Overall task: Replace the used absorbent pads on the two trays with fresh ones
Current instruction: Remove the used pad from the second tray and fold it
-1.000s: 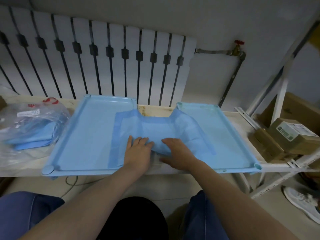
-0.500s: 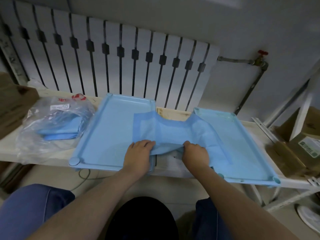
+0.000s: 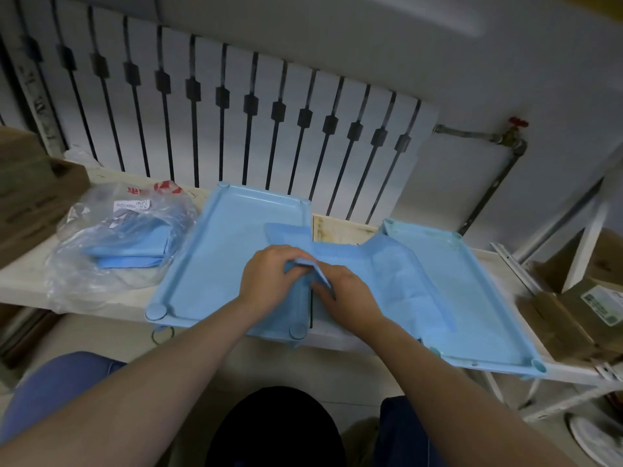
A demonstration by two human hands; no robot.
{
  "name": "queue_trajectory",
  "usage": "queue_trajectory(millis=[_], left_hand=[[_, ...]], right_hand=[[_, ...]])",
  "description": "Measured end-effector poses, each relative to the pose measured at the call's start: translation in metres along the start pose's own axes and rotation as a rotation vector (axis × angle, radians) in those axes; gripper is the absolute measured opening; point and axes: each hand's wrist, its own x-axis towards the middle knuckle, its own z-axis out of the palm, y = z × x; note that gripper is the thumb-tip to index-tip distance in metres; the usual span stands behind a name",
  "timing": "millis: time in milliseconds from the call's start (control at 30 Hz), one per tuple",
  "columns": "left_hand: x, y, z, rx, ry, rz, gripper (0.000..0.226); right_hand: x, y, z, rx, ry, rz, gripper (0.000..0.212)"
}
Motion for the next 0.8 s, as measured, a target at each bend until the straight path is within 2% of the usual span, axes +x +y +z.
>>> queue_trajectory(millis=[33,167,233,300,367,433,533,600,733,800], left_hand=[[0.005,0.003,-0.002,-0.042,-0.001,0.005,0.01],[0.016,0.014,-0.01,-0.115,-0.039,0.037,0.012],[0.02,0.017,-0.01,-0.114,-0.062,0.042,0.013],[0.025,0.019,-0.009,-0.1,-0.076,0.021,0.016],[0.03,0.024,-0.008,-0.096,-0.093,0.013,0.015],[0.035,0.032,-0.008,-0.111,-0.133,0.017,0.01],[0.042,0.043,-0.007,-0.105,-0.167,0.041,0.011],[0.047,0.045,-0.005,-0.07,-0.104,0.023,0.019],[0.049,0.045,-0.003,-0.174,0.006,-0.173,0.022],[0.047,0.043,-0.004,-0.148,0.036,-0.206,0.024]], right_hand=[[0.0,-0.005,-0.004,-0.03,-0.002,0.01,0.021],[-0.004,0.0,-0.01,-0.069,-0.178,0.115,0.028],[-0.008,0.002,-0.016,0.012,-0.19,0.108,0.028],[-0.008,-0.001,-0.024,0.141,-0.035,0.062,0.029],[-0.004,-0.006,-0.033,0.177,0.129,0.017,0.014],[0.001,-0.008,-0.039,0.132,0.167,0.012,0.028],[0.002,-0.01,-0.045,0.095,0.117,0.048,0.04],[-0.002,-0.007,-0.045,0.085,0.047,0.1,0.042],[-0.015,0.005,-0.043,-0.001,-0.086,0.198,0.047],[-0.022,0.016,-0.04,-0.082,-0.149,0.24,0.047]])
